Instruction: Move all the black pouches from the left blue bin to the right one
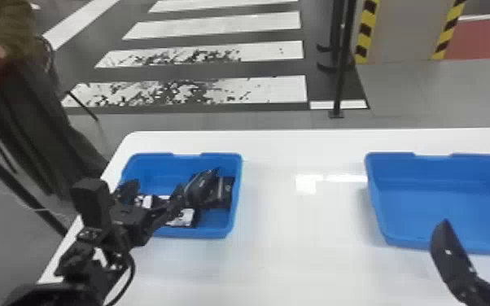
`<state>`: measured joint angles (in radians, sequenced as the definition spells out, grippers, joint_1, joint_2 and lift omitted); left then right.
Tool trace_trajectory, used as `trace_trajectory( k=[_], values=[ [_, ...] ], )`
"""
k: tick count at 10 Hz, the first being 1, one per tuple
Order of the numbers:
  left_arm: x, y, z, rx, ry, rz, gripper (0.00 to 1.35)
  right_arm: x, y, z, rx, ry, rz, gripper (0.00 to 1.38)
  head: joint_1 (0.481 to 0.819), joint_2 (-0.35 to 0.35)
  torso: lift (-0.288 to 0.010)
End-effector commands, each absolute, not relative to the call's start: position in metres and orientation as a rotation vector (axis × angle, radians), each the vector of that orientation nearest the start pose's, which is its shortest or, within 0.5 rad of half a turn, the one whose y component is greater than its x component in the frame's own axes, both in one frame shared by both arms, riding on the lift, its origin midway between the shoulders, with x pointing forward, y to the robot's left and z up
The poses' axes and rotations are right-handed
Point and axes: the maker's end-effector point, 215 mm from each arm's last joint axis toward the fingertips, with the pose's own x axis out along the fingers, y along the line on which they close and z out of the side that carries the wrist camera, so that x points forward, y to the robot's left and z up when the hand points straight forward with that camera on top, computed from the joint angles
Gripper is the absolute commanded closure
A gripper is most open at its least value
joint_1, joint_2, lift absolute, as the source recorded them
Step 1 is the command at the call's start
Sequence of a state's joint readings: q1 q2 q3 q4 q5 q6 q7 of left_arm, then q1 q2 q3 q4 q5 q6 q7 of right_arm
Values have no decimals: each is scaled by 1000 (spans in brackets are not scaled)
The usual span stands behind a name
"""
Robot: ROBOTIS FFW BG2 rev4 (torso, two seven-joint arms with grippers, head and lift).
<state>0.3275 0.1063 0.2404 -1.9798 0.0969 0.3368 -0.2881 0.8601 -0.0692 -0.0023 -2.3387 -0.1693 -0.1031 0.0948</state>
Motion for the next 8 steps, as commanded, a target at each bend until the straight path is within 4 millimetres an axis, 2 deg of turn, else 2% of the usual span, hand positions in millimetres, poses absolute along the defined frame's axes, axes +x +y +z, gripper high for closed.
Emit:
trace_trajectory(
  k=[1, 5, 8],
  values=[
    [509, 317, -395, -10, 283, -113, 117, 350, -208, -286, 122, -13, 131, 124, 695, 153, -140],
    [539, 305, -433, -31, 439, -141, 119, 351, -207, -288, 126, -11, 135, 124, 695, 131, -140],
    [552, 299, -455, -29, 538, -177, 131, 351, -206, -290, 127, -9, 139, 124, 695, 118, -140]
  ],
)
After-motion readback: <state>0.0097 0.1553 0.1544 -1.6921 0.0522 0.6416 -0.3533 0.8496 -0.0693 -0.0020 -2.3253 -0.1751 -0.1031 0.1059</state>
